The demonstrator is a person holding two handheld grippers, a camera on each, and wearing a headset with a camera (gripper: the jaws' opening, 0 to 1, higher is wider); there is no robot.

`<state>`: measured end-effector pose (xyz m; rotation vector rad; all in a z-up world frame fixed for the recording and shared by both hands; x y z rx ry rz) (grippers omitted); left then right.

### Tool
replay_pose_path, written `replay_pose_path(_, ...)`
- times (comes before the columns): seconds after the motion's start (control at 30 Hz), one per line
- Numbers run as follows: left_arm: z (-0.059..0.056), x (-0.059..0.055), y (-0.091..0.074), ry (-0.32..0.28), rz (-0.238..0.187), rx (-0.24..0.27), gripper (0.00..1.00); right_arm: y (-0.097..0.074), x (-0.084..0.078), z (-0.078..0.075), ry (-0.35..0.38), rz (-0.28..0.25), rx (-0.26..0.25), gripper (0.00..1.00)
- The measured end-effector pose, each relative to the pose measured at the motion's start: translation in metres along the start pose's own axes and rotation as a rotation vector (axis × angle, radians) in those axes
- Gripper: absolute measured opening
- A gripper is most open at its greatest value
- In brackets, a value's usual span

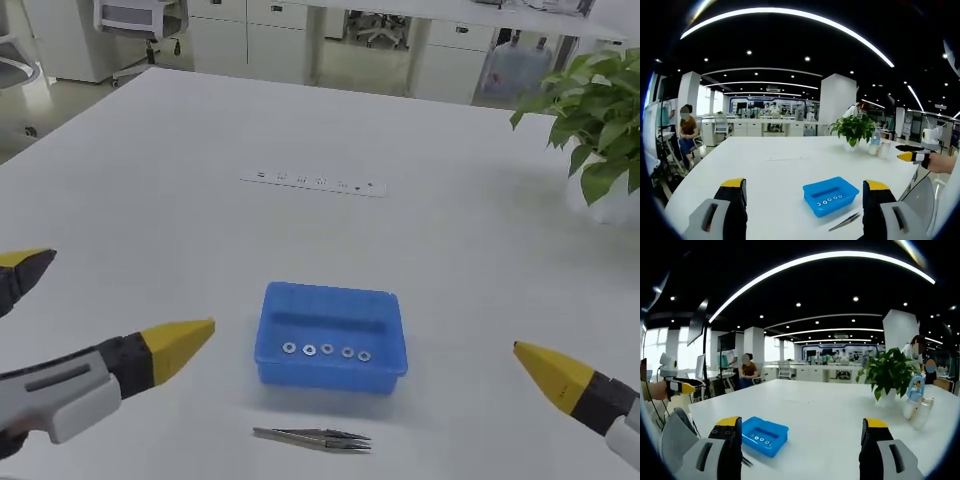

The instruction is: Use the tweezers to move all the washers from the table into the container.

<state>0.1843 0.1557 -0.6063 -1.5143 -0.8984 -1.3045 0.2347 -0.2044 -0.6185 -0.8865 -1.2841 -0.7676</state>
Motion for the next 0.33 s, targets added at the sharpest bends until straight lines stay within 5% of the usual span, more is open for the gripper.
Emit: replay_pose_path(0.33,0.0002,-0.0034,0.0008,0.009,0.022,-0.003,0.99,-0.0010,-0.0060,-0.0054,0.019,0.013,-0.023,0.98)
Point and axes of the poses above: the centre of the closed fingertips' face, and the gripper's own axes: y roughly forward along the fingers, z roughly to its left, x roughly out of its top, the point moved 4 cm from there along -y, roughly backward along the fingers, and after that the axes turned 3 degrees about y, right-handed, at the moved point
